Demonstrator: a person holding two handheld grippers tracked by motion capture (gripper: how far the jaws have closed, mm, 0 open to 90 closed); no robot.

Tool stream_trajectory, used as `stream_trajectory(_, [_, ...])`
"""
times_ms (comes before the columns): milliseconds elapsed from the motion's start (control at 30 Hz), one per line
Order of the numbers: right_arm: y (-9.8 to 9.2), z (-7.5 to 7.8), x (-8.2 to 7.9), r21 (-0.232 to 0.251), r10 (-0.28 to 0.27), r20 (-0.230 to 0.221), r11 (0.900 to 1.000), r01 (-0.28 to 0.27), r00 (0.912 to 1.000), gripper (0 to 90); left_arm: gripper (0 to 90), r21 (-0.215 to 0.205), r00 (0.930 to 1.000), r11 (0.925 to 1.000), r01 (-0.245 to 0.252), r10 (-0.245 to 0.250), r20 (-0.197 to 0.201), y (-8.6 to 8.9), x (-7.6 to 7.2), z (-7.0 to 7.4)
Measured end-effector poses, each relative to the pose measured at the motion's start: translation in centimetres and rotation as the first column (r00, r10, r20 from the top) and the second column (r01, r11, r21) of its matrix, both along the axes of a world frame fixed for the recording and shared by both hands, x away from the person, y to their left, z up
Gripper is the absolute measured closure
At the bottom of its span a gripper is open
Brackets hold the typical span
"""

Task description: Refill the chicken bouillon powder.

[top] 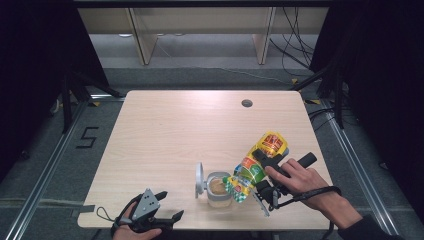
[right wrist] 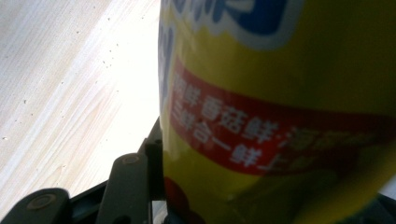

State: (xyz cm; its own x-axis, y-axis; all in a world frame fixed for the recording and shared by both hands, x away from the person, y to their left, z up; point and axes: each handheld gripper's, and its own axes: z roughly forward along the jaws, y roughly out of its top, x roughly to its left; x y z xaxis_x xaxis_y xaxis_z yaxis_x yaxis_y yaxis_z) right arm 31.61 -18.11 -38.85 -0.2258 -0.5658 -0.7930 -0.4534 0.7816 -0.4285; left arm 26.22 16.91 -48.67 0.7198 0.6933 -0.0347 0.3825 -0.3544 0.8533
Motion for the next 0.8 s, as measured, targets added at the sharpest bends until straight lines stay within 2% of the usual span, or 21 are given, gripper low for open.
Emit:
stream_trajectory(100, [-0.14, -0.02, -0.01, 0.009, -0.001, -0.001, 1.000, 0.001, 1.0000, 52.9, 19.4, -0.021, 1.0000, 0.9998, -0.003, 0.003, 0.000, -0.15, -0.05, -0.04])
stream_trajectory(167, [-0.26, -0.13, -0.08, 0.028, -0.016, -0.004, 0.999, 0.017, 0.9999, 52.9, 19.4, -0.009, 1.0000, 1.0000, 0.000, 0.000, 0.000, -0.08, -0.03, -0.01])
stream_trajectory(267, [-0.25, -0.05, -0.10, 0.017, -0.007, 0.003, 1.000, 0.007, 1.0000, 52.9, 19.4, -0.018, 1.0000, 0.9998, -0.003, 0.003, 0.001, -0.13, -0.05, -0.03])
stream_trajectory(500, [-0.33, -0.04, -0.17, 0.018, -0.010, 0.005, 1.000, 0.010, 0.9999, 53.0, 19.4, -0.009, 1.0000, 1.0000, -0.001, 0.001, 0.001, -0.09, -0.03, -0.03])
stream_trajectory(600, [-0.44, -0.09, -0.26, 0.031, -0.028, 0.002, 0.999, 0.028, 0.9996, 53.0, 19.4, -0.010, 1.0000, 1.0000, -0.001, 0.001, 0.001, -0.09, -0.03, -0.02])
stream_trajectory(667, [-0.34, 0.00, -0.15, 0.017, -0.009, 0.006, 1.000, 0.009, 0.9999, 53.0, 19.4, -0.019, 1.0000, 0.9998, -0.004, 0.004, 0.001, -0.15, -0.05, -0.04])
stream_trajectory(700, [-0.37, 0.00, -0.20, 0.019, -0.019, 0.001, 1.000, 0.019, 0.9998, 53.0, 19.4, -0.007, 1.0000, 1.0000, -0.001, 0.001, 0.002, -0.08, -0.03, -0.02])
stream_trajectory(800, [-0.38, -0.01, -0.20, 0.019, -0.021, 0.001, 1.000, 0.021, 0.9998, 53.0, 19.4, -0.009, 1.0000, 1.0000, -0.001, 0.001, 0.002, -0.10, -0.02, -0.05])
